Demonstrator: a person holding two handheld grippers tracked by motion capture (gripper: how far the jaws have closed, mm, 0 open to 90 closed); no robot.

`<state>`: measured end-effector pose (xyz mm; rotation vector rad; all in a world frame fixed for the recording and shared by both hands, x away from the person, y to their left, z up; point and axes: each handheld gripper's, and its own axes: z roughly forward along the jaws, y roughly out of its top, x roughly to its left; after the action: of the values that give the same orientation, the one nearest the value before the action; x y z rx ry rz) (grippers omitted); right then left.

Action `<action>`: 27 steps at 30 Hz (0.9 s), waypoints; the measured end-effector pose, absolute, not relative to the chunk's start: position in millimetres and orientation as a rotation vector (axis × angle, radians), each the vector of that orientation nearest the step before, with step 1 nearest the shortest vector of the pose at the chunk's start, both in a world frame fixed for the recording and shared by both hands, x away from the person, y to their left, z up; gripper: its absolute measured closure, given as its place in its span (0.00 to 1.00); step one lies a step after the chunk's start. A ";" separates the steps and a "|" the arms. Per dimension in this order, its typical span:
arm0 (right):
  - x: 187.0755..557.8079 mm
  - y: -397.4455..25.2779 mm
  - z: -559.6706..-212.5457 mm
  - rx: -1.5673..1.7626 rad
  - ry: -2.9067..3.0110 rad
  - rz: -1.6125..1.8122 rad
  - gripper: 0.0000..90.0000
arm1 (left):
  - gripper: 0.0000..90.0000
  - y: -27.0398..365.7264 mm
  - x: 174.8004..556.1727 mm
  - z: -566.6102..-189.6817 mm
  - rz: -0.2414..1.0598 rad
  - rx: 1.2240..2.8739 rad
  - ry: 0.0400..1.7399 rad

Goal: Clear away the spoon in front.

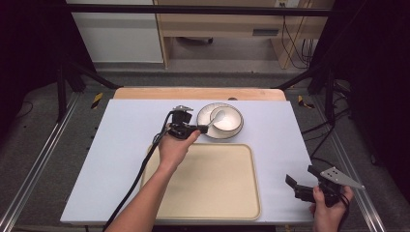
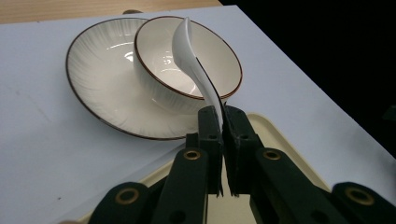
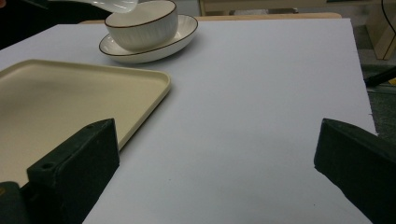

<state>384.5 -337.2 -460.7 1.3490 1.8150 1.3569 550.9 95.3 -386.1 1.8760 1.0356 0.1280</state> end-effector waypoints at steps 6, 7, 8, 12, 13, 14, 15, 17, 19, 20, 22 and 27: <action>385.9 -334.4 -459.8 1.343 1.817 1.352 0.01 | 0.96 117.7 533.7 -383.9 0.160 1.824 1.051; 385.8 -333.7 -459.8 1.348 1.815 1.359 0.01 | 0.96 121.5 530.9 -383.8 0.160 1.814 1.055; 385.9 -333.5 -459.9 1.345 1.817 1.352 0.01 | 0.96 126.3 527.6 -383.8 0.162 1.805 1.057; 385.8 -333.2 -460.2 1.341 1.822 1.340 0.01 | 0.96 140.4 515.5 -385.5 0.168 1.771 1.072; 385.9 -333.0 -460.3 1.342 1.822 1.339 0.01 | 0.96 143.3 512.6 -386.8 0.166 1.760 1.076; 386.0 -333.0 -460.3 1.342 1.824 1.338 0.01 | 0.96 145.5 510.2 -387.9 0.166 1.756 1.080; 386.1 -333.0 -460.3 1.342 1.824 1.338 0.01 | 0.96 148.1 507.2 -389.3 0.172 1.753 1.083; 385.9 -333.0 -460.4 1.340 1.825 1.338 0.01 | 0.96 153.7 501.5 -392.2 0.178 1.746 1.090; 385.8 -333.2 -460.3 1.335 1.824 1.338 0.01 | 0.96 159.6 497.1 -395.4 0.178 1.743 1.097; 385.6 -333.2 -460.2 1.335 1.826 1.338 0.01 | 0.96 162.3 494.5 -396.9 0.175 1.738 1.103; 385.5 -332.9 -460.2 1.335 1.825 1.334 0.01 | 0.96 167.6 490.0 -400.9 0.176 1.734 1.113; 385.9 -331.5 -460.0 1.330 1.833 1.329 0.01 | 0.96 179.6 477.5 -412.2 0.169 1.719 1.140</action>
<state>385.9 -331.5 -460.0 1.3305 1.8334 1.3293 477.5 179.6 -412.2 1.7195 1.1402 0.1693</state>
